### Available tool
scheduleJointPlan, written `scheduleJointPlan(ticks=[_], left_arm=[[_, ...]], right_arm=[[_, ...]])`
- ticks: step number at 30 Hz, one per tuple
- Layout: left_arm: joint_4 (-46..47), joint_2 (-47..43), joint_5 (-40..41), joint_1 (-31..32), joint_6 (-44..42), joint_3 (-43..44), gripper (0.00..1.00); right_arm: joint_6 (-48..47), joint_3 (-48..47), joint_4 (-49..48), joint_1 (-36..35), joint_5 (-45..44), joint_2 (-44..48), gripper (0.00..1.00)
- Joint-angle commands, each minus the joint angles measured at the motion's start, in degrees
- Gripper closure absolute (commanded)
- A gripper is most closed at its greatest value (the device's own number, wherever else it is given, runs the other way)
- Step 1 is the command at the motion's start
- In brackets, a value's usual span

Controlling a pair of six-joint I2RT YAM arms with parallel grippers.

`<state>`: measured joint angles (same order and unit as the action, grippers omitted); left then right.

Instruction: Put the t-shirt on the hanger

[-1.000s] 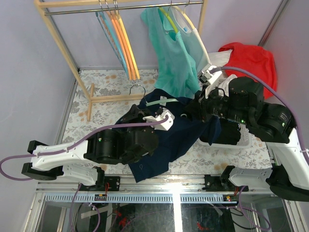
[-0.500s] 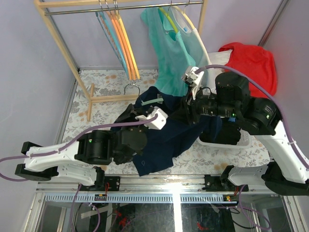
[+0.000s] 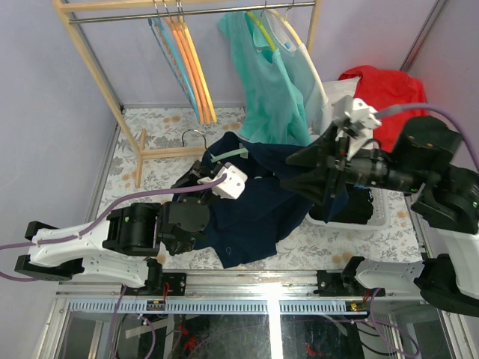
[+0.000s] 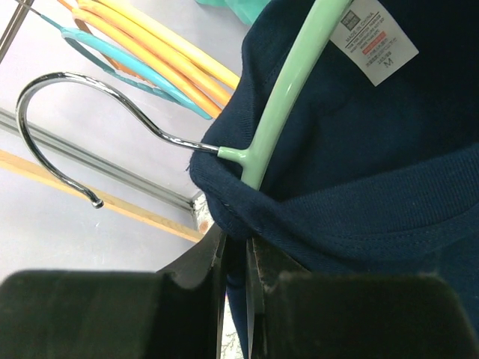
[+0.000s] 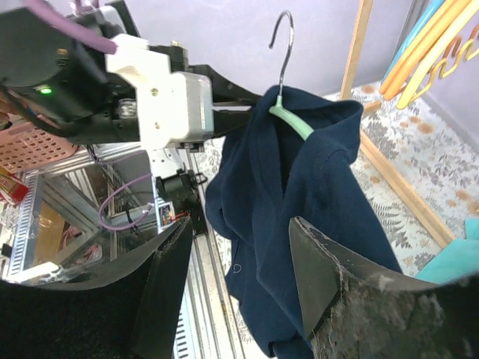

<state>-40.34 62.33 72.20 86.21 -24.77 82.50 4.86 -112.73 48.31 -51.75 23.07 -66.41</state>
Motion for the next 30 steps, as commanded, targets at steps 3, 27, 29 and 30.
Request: scheduleJointPlan(ticks=[3, 27, 29, 30], left_arm=[[8.33, -1.84, 0.86, 0.37, -0.19, 0.38, 1.00], [3.95, -1.25, -8.58, 0.83, 0.41, -0.06, 1.00], [3.95, -1.23, -8.76, 0.81, 0.41, 0.05, 1.00], [3.95, -1.18, -8.89, 0.93, 0.37, 0.05, 1.00]], right_arm=[[-0.93, -1.91, -4.42, -0.31, -1.01, 3.98, 0.39], [-8.13, -1.04, 4.06, -0.33, -11.72, -2.53, 0.37], [-7.98, 0.38, 4.13, -0.37, -11.08, -2.26, 0.38], [-8.03, 1.10, 4.20, -0.31, -10.77, -2.16, 0.38]])
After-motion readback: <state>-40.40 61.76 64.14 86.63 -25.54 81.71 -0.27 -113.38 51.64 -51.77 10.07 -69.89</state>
